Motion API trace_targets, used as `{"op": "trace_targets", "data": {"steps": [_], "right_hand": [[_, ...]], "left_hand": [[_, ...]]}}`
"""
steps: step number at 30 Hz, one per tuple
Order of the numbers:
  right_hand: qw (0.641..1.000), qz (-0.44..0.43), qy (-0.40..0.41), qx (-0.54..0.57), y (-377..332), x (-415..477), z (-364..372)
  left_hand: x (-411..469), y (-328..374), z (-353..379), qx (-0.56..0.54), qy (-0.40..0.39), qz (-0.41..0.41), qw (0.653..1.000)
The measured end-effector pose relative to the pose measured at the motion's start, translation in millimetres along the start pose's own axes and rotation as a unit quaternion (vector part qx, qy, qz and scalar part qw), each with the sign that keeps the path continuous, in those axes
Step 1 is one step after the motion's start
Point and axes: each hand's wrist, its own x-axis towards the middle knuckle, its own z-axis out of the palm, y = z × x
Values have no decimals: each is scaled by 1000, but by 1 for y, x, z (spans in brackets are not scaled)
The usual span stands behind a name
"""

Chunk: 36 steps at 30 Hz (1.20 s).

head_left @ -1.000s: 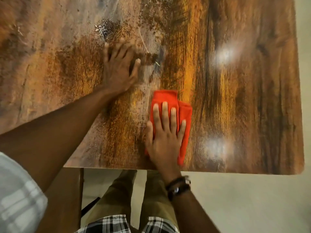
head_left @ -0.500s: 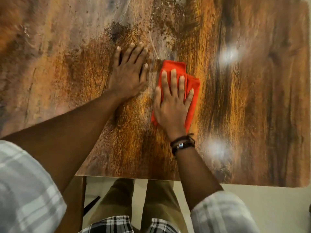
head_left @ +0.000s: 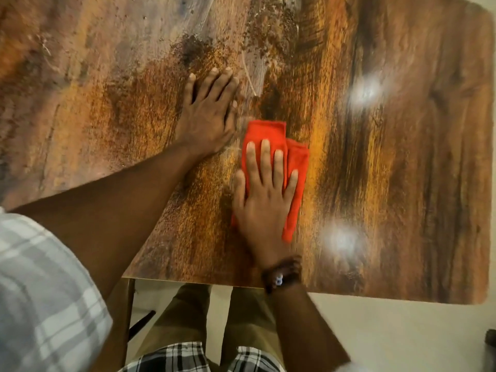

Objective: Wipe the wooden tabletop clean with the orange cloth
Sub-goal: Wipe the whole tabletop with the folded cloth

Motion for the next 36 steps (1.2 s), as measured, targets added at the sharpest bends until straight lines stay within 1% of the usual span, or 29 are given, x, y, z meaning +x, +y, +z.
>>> {"op": "trace_targets", "data": {"steps": [2,4,8,12,16,19,22,25,27,30,34,36], "right_hand": [[1000,-4,-14,-4,-1,-57,4],[1000,-8,-17,-10,1,-90,9],[999,-17,-15,-29,-1,-69,10],[999,-10,-6,-32,-4,-2,9],[999,23,31,-30,-6,101,11],[999,34,20,2,-6,185,6],[999,32,-5,6,-6,258,-2],[999,31,-22,-4,-6,286,-7],[999,22,-24,-4,-6,277,-7],[1000,3,-10,-9,-8,230,-4],[1000,-26,0,7,-12,113,0],[999,-40,-18,12,-12,51,1]], "left_hand": [[-1,0,0,0,-4,5,1000],[-2,1,1,2,-4,10,1000],[1,2,1,-2,7,-12,1000],[0,4,2,0,0,-17,1000],[1,3,3,6,1,-21,1000],[3,4,3,6,3,-20,1000],[3,3,4,4,10,-21,1000],[3,4,4,-5,18,-20,1000],[3,4,3,-10,21,-17,1000],[2,3,1,-36,35,-5,999],[5,-5,-5,-124,65,8,990],[16,-6,-11,-105,75,1,992]]}}
